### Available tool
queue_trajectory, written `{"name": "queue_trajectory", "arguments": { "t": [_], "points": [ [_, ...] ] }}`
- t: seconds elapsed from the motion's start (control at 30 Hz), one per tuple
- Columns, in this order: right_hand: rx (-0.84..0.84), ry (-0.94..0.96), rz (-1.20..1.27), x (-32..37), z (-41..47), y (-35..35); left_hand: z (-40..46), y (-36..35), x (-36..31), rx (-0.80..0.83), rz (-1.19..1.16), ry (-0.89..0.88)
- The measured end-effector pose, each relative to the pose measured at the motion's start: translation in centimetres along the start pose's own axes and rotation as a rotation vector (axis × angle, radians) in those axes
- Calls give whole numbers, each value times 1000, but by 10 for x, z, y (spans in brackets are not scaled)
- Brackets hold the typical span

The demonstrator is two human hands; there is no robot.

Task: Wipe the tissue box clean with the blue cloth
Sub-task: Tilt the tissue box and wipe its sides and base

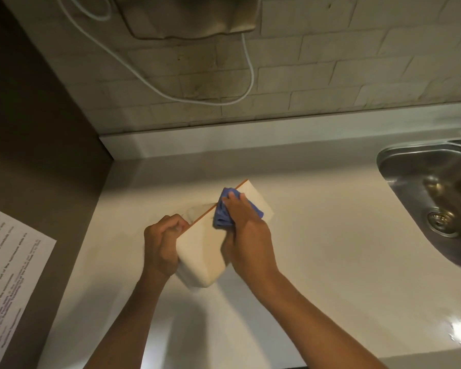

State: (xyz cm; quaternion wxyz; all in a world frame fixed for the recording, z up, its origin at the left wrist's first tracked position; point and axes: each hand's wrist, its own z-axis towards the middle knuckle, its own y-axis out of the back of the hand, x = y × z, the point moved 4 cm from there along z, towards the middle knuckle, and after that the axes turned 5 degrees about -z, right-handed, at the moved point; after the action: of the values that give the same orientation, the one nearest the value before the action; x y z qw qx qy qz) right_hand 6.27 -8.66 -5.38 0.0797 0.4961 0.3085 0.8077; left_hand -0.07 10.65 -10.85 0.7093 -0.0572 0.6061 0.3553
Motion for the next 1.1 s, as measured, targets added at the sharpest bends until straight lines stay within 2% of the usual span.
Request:
{"name": "queue_trajectory", "arguments": {
  "t": [0.03, 0.1, 0.17, 0.23, 0.43, 0.5, 0.53, 0.6, 0.67, 0.73, 0.8, 0.87, 0.93, 1.0, 1.1],
  "points": [
    [-19, 8, 38, -4, 7, 12, 0, 0, 0, -5, -14, 4],
    [-125, -96, -49, -21, 16, 27, -1, 0, 0, -7, -40, -10],
    [-43, -49, -234, -30, 10, 35, 1, 0, 2, -6, -54, -6],
    [-47, 43, -403, -40, 2, 31, 3, 1, 4, -7, -75, 17],
    [-9, -8, -214, -10, 35, 20, 10, -3, -4, 17, -18, -9],
    [-32, -80, 36, 9, 20, 6, 13, -5, -1, 22, -4, -1],
    [-1, -58, 64, 17, 5, 0, 14, -4, 5, 23, -8, 26],
    [93, 170, -121, 29, -32, -5, 14, 0, 16, 20, -21, 64],
    [53, 268, -216, 15, -50, 0, 10, 2, 18, 28, -35, 38],
    [41, 182, -193, -6, -36, 17, 7, 2, 10, 35, -53, 39],
    [-26, -18, -130, -23, -15, 32, 7, 3, 0, 58, -47, 76],
    [-111, -60, -126, -25, -1, 41, 8, 8, -12, 149, -37, 78],
    [-87, -68, -137, -28, 0, 43, 11, 13, -23, 340, -26, 146],
    [-58, -31, -178, -32, 1, 45, 13, 16, -31, 512, 137, 251],
    [-67, -79, -135, -36, 1, 45, 18, 17, -34, 562, 339, 314]
  ]
}}
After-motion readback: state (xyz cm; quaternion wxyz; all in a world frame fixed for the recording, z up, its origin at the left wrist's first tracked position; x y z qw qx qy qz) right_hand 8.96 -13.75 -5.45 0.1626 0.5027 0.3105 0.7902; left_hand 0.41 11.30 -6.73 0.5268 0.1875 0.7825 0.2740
